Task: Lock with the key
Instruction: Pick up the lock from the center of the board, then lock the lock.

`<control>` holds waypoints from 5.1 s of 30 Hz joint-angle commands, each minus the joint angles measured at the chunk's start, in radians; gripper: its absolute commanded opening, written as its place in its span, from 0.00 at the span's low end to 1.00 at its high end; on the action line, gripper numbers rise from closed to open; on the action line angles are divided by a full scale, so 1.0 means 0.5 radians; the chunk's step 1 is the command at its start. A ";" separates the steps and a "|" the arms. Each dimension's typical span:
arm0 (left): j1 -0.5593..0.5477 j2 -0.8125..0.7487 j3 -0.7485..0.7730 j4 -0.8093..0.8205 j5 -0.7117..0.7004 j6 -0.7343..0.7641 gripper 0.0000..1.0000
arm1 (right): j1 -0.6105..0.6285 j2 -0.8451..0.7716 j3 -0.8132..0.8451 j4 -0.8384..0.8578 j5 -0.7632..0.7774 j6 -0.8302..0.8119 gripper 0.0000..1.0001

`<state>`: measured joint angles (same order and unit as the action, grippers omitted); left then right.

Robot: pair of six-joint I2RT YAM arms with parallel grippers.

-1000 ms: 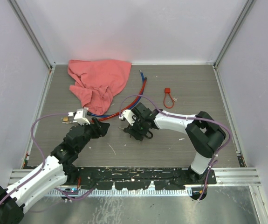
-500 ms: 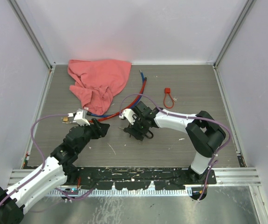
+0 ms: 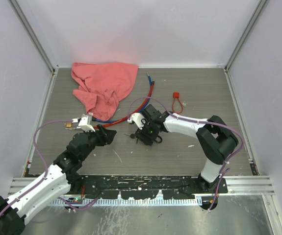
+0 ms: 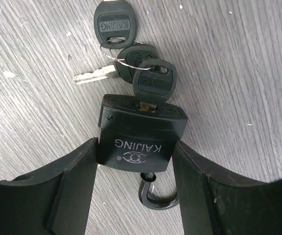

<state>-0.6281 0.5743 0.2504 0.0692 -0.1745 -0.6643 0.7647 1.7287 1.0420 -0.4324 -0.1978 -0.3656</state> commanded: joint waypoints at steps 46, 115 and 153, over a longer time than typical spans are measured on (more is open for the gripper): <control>-0.672 1.075 0.803 0.125 0.923 2.846 0.86 | -0.594 -0.215 0.299 -0.793 -1.776 -0.781 0.03; -0.706 0.915 0.422 0.734 0.559 1.671 0.00 | -0.784 -0.627 -0.028 -0.602 -2.018 -1.185 0.74; -0.566 0.898 0.346 1.516 0.768 0.853 0.00 | -0.888 -0.719 -0.190 -0.576 -2.203 -1.567 0.36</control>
<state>-0.9146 1.0302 0.3481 0.6334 0.1917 -0.2237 0.3225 1.3705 0.9112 -0.7380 -1.2629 -1.1538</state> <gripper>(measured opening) 0.368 0.403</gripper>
